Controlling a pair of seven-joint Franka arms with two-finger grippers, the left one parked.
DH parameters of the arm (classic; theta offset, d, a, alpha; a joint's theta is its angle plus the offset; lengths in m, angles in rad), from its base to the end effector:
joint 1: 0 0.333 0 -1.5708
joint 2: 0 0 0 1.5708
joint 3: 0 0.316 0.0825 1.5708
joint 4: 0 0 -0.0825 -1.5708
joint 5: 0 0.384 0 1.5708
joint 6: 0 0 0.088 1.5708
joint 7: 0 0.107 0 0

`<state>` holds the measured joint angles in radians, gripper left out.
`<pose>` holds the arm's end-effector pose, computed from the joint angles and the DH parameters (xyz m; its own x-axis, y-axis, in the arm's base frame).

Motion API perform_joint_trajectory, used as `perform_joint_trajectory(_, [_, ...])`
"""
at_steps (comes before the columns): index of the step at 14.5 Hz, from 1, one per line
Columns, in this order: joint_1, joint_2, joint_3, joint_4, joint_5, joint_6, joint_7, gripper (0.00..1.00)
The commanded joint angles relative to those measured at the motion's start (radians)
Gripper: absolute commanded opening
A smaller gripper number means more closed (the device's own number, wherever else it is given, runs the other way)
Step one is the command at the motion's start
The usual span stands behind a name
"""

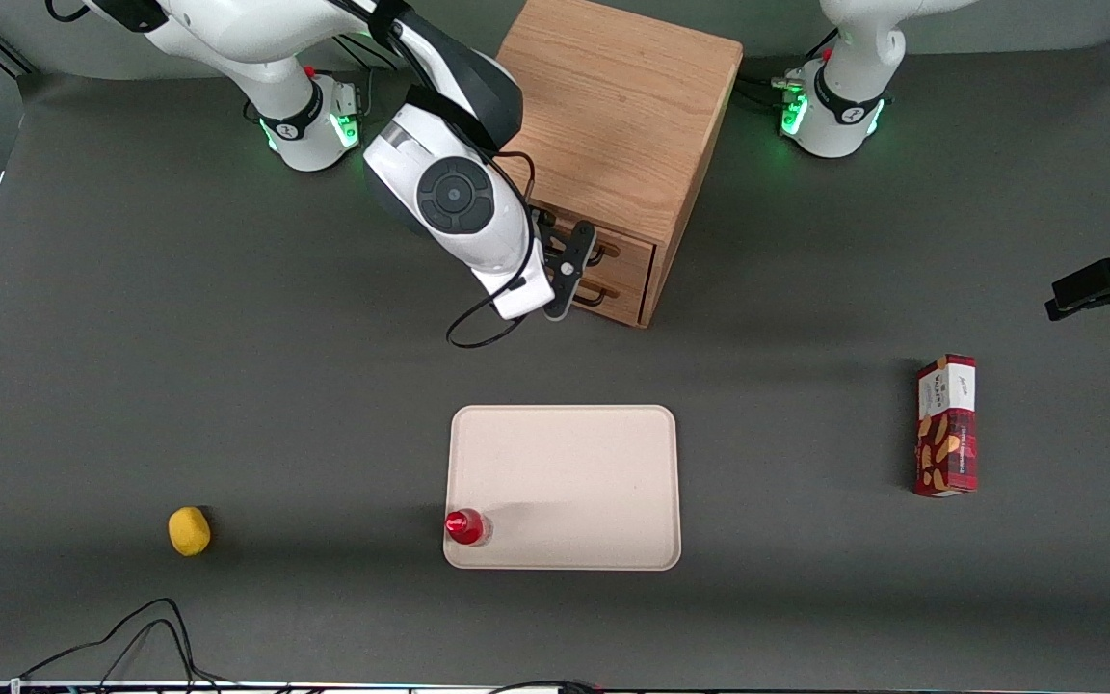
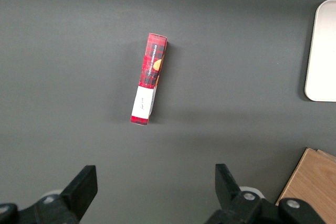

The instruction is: Open upper drawer

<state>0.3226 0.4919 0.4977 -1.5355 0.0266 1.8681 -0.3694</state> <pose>0.4899 0.4583 0.3915 0.4148 0.9099 -0.0092 0.8749 -0.4016 -0.2708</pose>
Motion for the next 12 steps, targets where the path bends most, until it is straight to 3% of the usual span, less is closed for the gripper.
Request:
perform_joint_trajectory(1, [0.010, 0.025, -0.015, 0.026, -0.037, 0.006, -0.032, 1.00])
perform_joint_trajectory(12, [0.000, 0.065, -0.050, 0.071, -0.037, 0.065, -0.040, 1.00])
